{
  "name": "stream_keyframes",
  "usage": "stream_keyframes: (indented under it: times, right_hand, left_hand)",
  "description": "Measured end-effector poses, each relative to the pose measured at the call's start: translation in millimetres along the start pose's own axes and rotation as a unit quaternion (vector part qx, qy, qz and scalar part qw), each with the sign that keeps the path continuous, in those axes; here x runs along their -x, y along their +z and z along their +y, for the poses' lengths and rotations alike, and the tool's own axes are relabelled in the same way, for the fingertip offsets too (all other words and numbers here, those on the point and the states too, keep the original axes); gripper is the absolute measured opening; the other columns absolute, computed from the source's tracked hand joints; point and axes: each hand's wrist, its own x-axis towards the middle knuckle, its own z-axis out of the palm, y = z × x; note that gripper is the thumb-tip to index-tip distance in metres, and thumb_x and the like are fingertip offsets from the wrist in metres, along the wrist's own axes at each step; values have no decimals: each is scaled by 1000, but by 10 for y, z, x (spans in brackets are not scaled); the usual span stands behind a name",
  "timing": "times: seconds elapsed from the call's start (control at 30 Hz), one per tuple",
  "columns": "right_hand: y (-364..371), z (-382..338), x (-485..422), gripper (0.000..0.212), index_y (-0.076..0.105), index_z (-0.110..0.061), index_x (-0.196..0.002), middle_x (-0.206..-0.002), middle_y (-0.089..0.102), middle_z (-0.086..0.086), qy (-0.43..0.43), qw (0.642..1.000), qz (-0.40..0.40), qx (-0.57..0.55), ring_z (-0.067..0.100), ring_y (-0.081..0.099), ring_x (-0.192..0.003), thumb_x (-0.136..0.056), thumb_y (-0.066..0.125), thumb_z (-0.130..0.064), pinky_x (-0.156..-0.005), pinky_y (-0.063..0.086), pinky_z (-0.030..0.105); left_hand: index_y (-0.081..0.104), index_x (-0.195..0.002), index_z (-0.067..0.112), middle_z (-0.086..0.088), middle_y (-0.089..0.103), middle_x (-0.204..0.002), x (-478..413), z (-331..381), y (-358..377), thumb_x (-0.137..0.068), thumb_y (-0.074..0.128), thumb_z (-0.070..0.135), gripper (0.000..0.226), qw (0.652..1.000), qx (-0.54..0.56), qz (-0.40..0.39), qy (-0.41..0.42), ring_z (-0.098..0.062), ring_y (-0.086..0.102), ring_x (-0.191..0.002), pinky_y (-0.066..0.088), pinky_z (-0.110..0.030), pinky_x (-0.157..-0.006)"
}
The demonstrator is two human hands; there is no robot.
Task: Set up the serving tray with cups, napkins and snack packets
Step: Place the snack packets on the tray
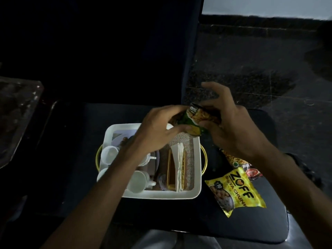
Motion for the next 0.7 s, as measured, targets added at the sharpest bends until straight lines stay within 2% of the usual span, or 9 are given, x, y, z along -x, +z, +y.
stream_keyframes:
  times: [0.1,0.2,0.27,0.33,0.4,0.47,0.57,0.63,0.7]
  right_hand:
    - [162,-90,-127,77,29,-20,-147,-125,63,-6,-9,998,52,-30,-10,61,-103,-85,75,-21,-84,48,5]
    - [466,-133,-244,93,30,-17,-149,-138,56,2,70,991,90,-71,8,55,-121,-75,80,-41,-95,48,18]
    - [763,-181,-348,93,32,-14,-149,-138,56,5,128,983,53,-124,14,56,-119,-74,82,-38,-93,52,24]
    - [1093,-222,-494,81,42,-9,-143,-129,63,6,154,973,39,-167,14,63,-111,-75,83,-26,-92,55,28]
    - [1423,-266,-661,62,54,-7,-132,-116,70,5,157,972,51,-165,10,67,-100,-78,82,-21,-87,53,15]
    - [1717,-313,-823,50,59,-7,-124,-107,73,2,161,975,58,-144,6,65,-91,-81,80,-20,-75,45,-1]
    - [2092,-329,-1015,46,61,-5,-121,-105,72,3,187,974,47,-118,11,66,-91,-81,79,-19,-72,40,-2]
    - [2312,-312,-1096,44,61,-3,-119,-109,72,7,201,975,32,-90,10,64,-91,-83,78,-19,-70,39,-3]
    - [2496,-281,-1128,40,61,-3,-116,-108,72,8,220,973,23,-71,10,63,-90,-83,78,-19,-65,38,-5]
  left_hand:
    - [69,-121,14,3,76,-111,144,-147,-175,-91,73,26,33,997,26,74,-24,-5,72,-104,59,-28,-90]
    - [69,-118,14,3,75,-106,303,-363,-341,-95,68,26,26,984,66,144,-84,-3,71,-103,56,-21,-86]
    - [69,-117,10,0,75,-106,398,-537,-462,-96,67,23,25,978,89,149,-111,-7,71,-104,54,-21,-86]
    - [69,-116,9,-1,76,-106,470,-701,-576,-93,68,31,31,975,103,141,-134,-9,72,-104,56,-25,-87]
    - [69,-114,10,-1,77,-106,555,-882,-678,-90,69,38,37,971,96,148,-160,-11,73,-104,58,-30,-87]
    - [68,-113,9,-3,77,-106,642,-1093,-773,-89,74,33,35,963,85,164,-195,-14,73,-102,59,-35,-87]
    - [70,-108,9,-5,77,-102,744,-1412,-882,-88,78,24,26,948,88,188,-243,-19,74,-97,60,-40,-88]
    - [72,-107,7,-8,77,-100,795,-1592,-926,-88,78,19,24,941,96,189,-265,-18,74,-92,61,-36,-86]
    - [73,-107,6,-9,78,-101,836,-1737,-939,-87,78,19,24,941,90,170,-279,-14,73,-89,59,-21,-79]
